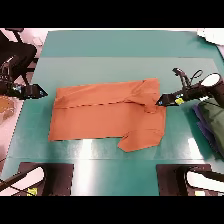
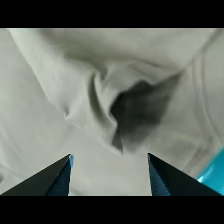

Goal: Fold the shirts.

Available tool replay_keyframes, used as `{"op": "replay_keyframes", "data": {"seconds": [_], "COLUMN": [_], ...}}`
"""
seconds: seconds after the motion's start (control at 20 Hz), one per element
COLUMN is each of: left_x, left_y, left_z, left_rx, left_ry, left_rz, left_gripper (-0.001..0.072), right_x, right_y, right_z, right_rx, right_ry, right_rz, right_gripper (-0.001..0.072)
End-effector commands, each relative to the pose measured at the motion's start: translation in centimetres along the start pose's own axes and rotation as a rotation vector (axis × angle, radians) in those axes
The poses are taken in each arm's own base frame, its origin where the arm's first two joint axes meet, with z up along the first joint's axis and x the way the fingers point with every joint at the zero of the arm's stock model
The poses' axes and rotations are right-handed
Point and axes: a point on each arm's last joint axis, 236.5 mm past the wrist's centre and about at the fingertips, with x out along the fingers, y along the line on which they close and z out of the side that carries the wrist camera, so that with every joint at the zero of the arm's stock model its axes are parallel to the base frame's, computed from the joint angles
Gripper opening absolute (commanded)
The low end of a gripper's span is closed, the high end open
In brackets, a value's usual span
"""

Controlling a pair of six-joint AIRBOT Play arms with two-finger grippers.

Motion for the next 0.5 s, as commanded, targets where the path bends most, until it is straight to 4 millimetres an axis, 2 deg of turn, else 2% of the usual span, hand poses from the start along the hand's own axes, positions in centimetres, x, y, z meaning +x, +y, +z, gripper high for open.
{"op": "replay_keyframes", "data": {"seconds": [0.0, 0.15, 0.35, 0.4, 0.45], "left_x": [0.0, 0.0, 0.0, 0.0, 0.0], "left_y": [0.0, 0.1, 0.1, 0.1, 0.1], "left_z": [0.0, 0.1, 0.2, 0.2, 0.2], "left_rx": [0.002, 0.002, 0.001, 0.001, 0.001], "left_ry": [-0.001, -0.007, -0.01, -0.01, -0.01], "left_rz": [0.0, 0.003, 0.003, 0.003, 0.002], "left_gripper": [0.0667, 0.0667, 0.0667, 0.0667, 0.0667], "right_x": [1.9, 3.3, 4.8, 5.1, 5.3], "right_y": [0.7, 1.1, 3.0, 3.3, 3.6], "right_z": [0.2, 0.0, 0.2, 0.2, 0.1], "right_rx": [-0.141, -0.146, -0.167, -0.158, -0.147], "right_ry": [-0.006, 0.013, 0.006, 0.008, 0.011], "right_rz": [0.02, 0.076, 0.192, 0.207, 0.219], "right_gripper": [0.0525, 0.0526, 0.0525, 0.0498, 0.0386]}}
